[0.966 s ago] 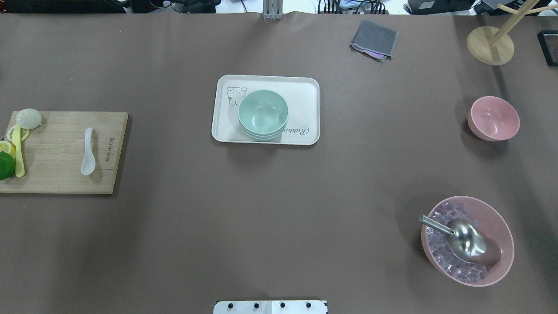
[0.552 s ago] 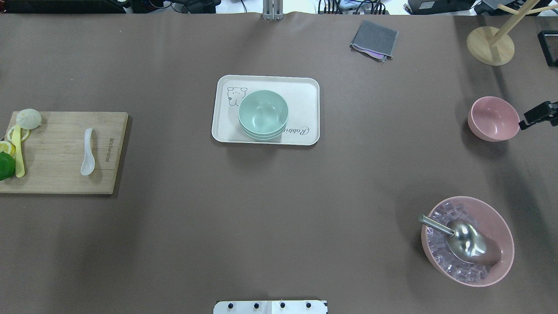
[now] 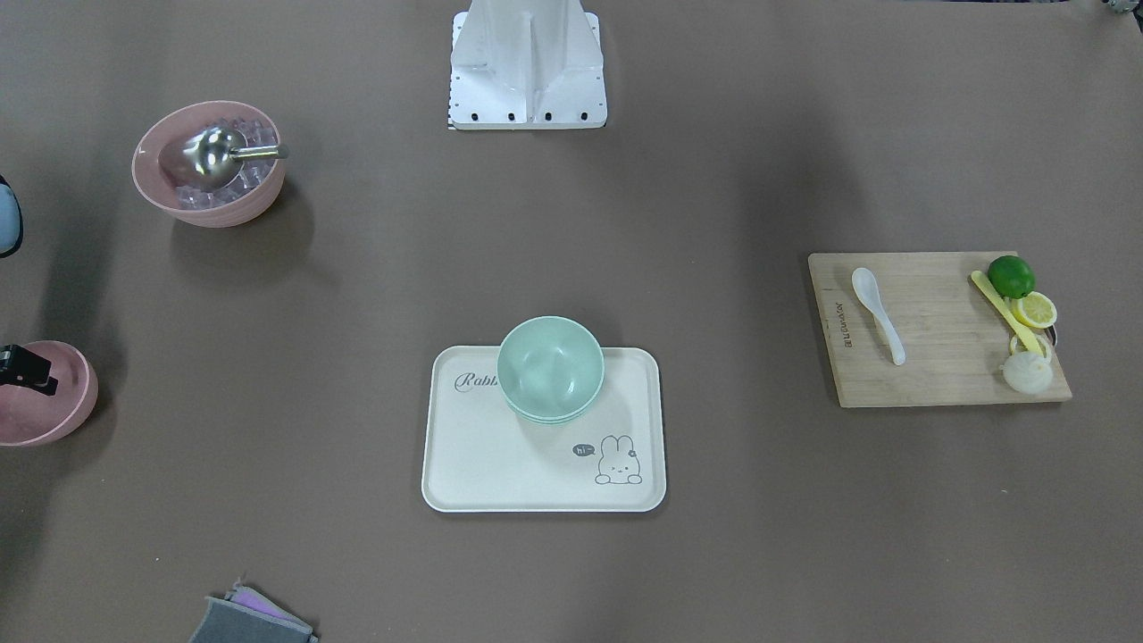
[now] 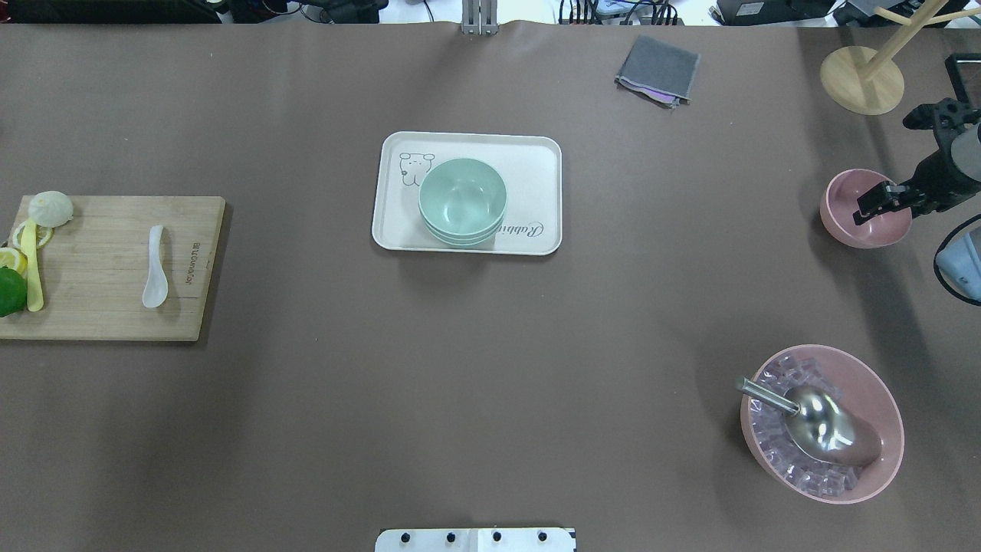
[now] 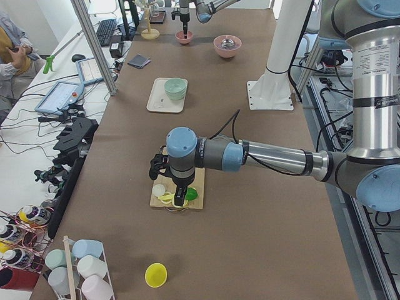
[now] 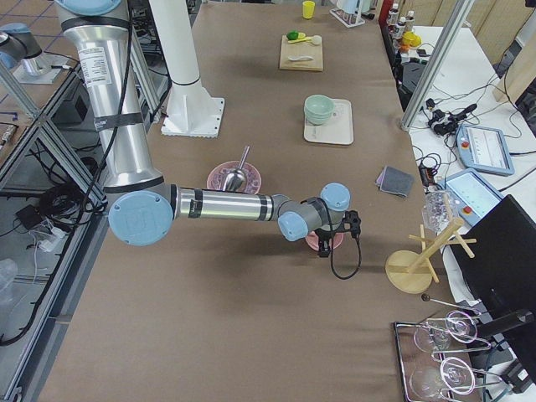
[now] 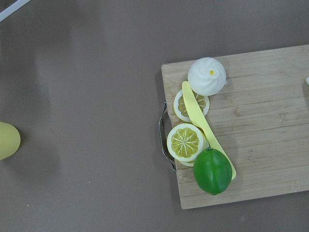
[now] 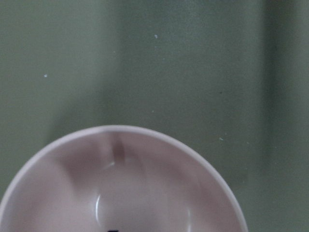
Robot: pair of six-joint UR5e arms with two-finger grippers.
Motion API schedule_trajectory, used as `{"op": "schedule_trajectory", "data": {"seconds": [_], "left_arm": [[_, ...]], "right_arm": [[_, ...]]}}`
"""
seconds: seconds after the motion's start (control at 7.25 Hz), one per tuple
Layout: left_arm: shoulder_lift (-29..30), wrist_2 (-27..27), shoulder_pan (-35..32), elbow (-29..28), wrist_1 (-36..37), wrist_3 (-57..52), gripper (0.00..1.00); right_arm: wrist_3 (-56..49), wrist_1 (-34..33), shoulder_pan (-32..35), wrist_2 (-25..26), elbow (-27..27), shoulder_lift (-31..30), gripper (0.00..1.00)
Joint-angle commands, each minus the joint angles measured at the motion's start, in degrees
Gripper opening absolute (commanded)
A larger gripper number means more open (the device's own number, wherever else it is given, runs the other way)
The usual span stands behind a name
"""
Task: Stack pink bowl on green and place spoon
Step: 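Lower the right gripper onto the rim of the small pink bowl and grasp it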
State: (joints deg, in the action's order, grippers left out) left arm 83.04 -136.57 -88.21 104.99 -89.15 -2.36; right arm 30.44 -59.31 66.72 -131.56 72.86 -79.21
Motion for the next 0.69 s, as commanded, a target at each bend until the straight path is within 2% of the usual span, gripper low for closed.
{"op": "schedule_trajectory", "data": {"seconds": [0.0,0.41,0.55], "left_arm": [[0.2,0.0,0.1,0.1,-0.1,1.5,0.98],[0.7,-0.7,0.4,0.3,-0.1,4.1,0.98],[4.3,-2.9,3.7,0.5,-0.1,13.2,0.98]], "right_arm": [[0.7,0.4,-0.1,0.2,-0.1,0.1,0.00],[1.5,0.0,0.3,-0.8,2.4,0.5,0.00],[6.9,-0.3,0.3,-2.5,5.8,0.7,0.00]]}}
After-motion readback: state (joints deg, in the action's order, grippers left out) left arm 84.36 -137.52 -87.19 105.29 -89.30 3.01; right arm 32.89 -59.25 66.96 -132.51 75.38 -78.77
